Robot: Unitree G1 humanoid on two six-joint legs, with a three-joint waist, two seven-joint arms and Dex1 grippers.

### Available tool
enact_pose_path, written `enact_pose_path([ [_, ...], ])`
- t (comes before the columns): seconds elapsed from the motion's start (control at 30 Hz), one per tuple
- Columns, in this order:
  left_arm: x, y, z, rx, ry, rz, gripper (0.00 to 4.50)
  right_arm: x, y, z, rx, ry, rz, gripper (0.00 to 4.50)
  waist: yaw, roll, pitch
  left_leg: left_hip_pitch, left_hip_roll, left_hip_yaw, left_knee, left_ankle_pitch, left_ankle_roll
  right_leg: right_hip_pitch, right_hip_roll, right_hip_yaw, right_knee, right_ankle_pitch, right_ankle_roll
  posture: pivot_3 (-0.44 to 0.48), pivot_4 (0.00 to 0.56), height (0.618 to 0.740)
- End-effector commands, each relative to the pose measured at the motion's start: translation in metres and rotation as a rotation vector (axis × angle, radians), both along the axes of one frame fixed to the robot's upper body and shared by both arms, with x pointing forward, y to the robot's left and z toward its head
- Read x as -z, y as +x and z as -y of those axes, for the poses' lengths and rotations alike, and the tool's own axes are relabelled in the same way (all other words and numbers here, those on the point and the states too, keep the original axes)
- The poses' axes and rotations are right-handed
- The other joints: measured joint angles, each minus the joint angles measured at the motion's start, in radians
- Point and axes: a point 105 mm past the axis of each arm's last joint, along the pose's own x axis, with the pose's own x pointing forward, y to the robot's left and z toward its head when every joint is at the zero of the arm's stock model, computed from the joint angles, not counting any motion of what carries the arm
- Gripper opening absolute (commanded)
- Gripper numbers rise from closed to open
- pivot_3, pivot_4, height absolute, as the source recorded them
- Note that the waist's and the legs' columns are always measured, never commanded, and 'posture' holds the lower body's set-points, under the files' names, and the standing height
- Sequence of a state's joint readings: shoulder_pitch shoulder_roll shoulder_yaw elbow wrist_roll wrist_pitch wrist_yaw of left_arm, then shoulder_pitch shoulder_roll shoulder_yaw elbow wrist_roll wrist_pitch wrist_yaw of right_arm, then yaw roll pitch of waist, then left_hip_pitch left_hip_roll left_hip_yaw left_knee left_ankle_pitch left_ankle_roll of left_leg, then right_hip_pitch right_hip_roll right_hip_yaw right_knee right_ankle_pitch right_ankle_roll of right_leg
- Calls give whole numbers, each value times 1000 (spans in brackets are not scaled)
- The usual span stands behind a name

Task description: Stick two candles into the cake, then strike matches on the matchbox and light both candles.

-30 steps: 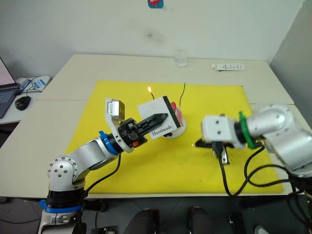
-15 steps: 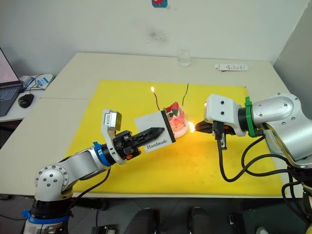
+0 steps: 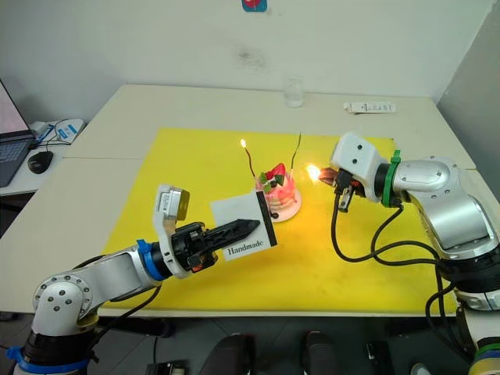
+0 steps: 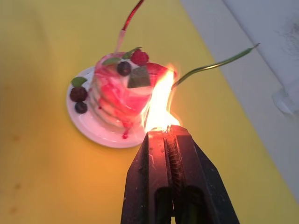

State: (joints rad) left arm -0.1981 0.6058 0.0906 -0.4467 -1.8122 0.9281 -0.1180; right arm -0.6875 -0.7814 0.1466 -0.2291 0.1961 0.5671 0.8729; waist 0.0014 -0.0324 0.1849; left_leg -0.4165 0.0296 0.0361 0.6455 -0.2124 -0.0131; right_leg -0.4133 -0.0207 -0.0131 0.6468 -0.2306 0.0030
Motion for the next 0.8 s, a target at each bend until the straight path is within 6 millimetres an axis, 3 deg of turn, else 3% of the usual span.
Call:
enact_pose_path([
  [0.03,-11,-8,4,24,-25,40,0,-25,10,1,47,60,123,35,0,0,0,0,0,0,0,0,0,0,0,0,0,0,0,0,150,740],
  [0.57,-16,-7,7,54,-25,62,0,-56,25,-21,60,197,243,35,-1,0,0,0,0,0,0,0,0,-1,1,0,1,0,0,0,150,740],
  [0.8,-15,-9,9,62,-29,59,0,-59,26,-25,53,199,249,35,-1,0,0,0,0,0,0,0,0,-1,1,0,0,0,0,0,150,740],
])
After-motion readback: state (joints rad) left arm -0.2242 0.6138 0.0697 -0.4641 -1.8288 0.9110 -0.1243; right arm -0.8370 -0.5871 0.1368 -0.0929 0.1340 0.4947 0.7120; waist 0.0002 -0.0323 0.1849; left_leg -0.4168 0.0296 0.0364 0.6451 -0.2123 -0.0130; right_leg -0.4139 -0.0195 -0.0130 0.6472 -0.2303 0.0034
